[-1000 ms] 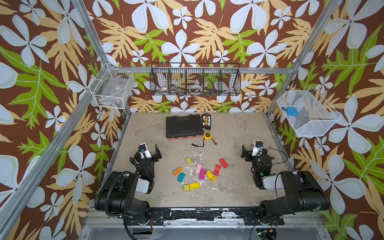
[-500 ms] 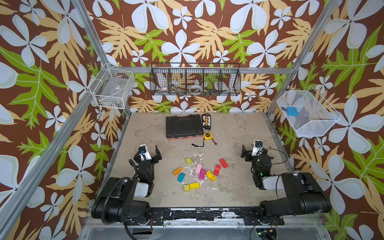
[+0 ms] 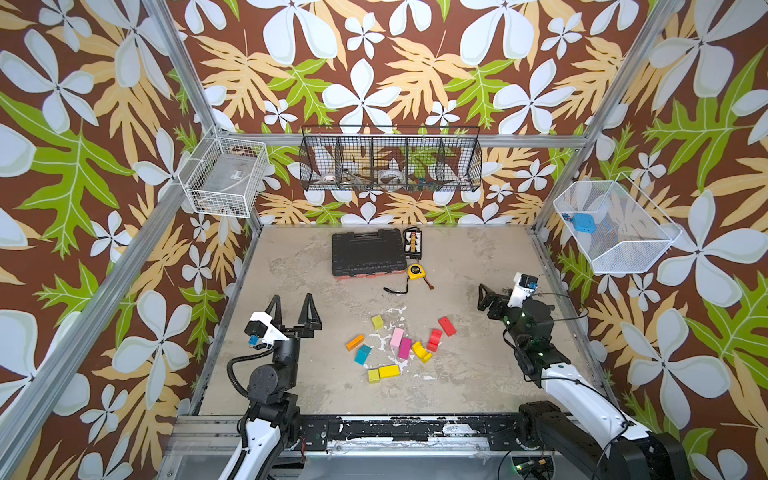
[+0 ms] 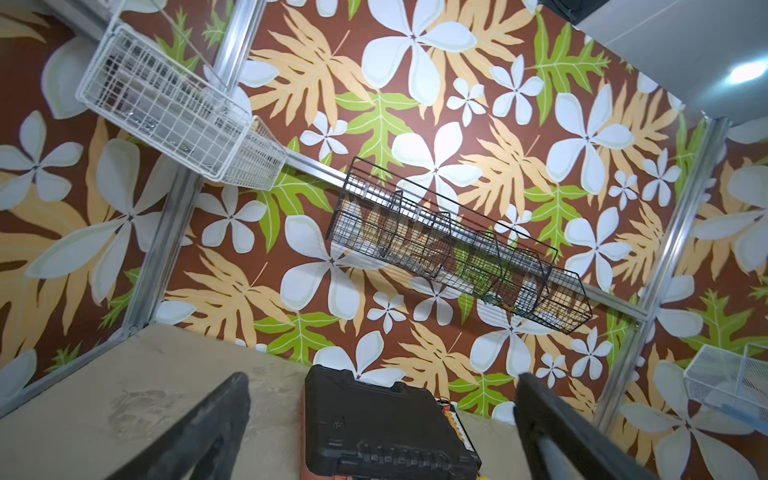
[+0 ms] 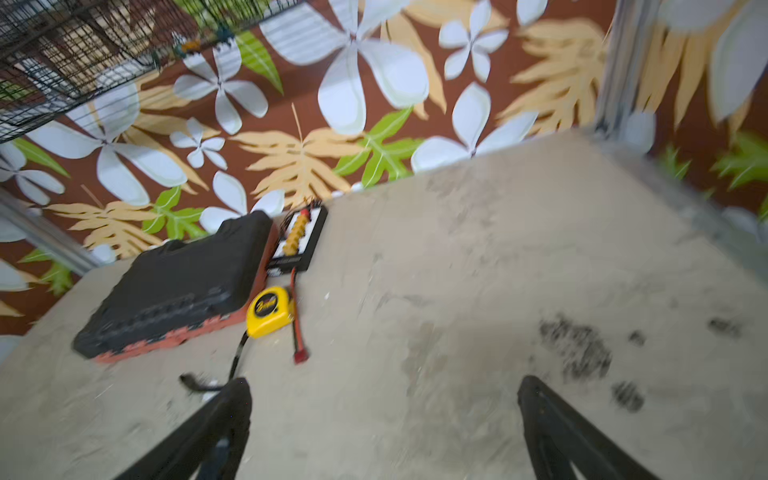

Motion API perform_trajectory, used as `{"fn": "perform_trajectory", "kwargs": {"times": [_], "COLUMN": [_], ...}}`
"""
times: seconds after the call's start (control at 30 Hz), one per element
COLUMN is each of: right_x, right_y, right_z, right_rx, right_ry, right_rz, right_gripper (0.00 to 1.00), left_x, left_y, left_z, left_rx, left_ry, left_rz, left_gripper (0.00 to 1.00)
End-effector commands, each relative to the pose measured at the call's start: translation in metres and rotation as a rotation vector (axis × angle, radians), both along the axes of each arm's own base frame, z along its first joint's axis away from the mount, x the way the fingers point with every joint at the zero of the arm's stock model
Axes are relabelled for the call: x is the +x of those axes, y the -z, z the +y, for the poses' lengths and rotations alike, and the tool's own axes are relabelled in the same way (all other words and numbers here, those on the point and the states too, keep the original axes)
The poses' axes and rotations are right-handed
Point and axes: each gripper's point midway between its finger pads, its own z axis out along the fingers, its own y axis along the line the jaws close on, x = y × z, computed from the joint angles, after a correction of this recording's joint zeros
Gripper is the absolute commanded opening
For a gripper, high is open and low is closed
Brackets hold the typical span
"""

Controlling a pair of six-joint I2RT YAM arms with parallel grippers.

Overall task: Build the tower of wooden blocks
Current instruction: 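Raise both arms from rest and swing the right gripper toward the blocks, then lower the right gripper onto the red arch block and close on it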

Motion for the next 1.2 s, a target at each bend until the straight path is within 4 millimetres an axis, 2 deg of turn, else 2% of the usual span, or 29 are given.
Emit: {"fn": "perform_trajectory", "kwargs": {"times": [0.0,0.07,0.17,0.3,0.5,0.6,0.67,0.73,0.8,0.93,1.0,1.17], "right_x": [-0.014,-0.015,-0.017,-0.016,-0.018,-0.028,-0.035,-0.041,-0.044,-0.044,-0.045,-0.051], "right_y": [0.013,0.008,-0.001,0.005,-0.006,-0.007,-0.002,0.008,0.025,0.063,0.077,0.092], "right_z": [0.034,0.042,0.052,0.052,0.089,0.115,0.128,0.142,0.154,0.158,0.158,0.158], "right_rx": [0.226,0.199,0.174,0.206,0.259,0.152,0.056,-0.007,-0.040,-0.077,-0.095,-0.114], "right_ry": [-0.136,-0.137,-0.165,-0.140,-0.305,-0.342,-0.325,-0.342,-0.378,-0.387,-0.389,-0.412], "right_rz": [0.091,0.089,0.084,0.163,0.211,0.179,0.169,0.174,0.204,0.303,0.331,0.353], "right_gripper": [1.00,1.00,1.00,1.00,0.95,0.94,0.87,0.74,0.68,0.57,0.54,0.54], "left_x": [0.005,0.003,0.002,0.013,0.038,0.052,0.055,0.053,0.050,0.051,0.053,0.056], "left_y": [0.077,0.081,0.099,0.098,0.104,0.108,0.109,0.108,0.107,0.107,0.107,0.107], "left_z": [0.017,0.022,0.044,0.036,0.028,0.021,0.019,0.019,0.021,0.016,0.012,0.013], "left_rx": [-0.081,-0.123,-0.246,-0.213,-0.156,-0.127,-0.119,-0.118,-0.126,-0.115,-0.106,-0.103], "left_ry": [-0.077,-0.093,-0.200,-0.171,-0.174,-0.162,-0.155,-0.150,-0.155,-0.124,-0.109,-0.117], "left_rz": [0.167,0.153,0.201,0.246,0.357,0.421,0.431,0.423,0.408,0.406,0.409,0.418], "left_gripper": [1.00,1.00,1.00,1.00,1.00,1.00,1.00,1.00,1.00,1.00,1.00,1.00]}}
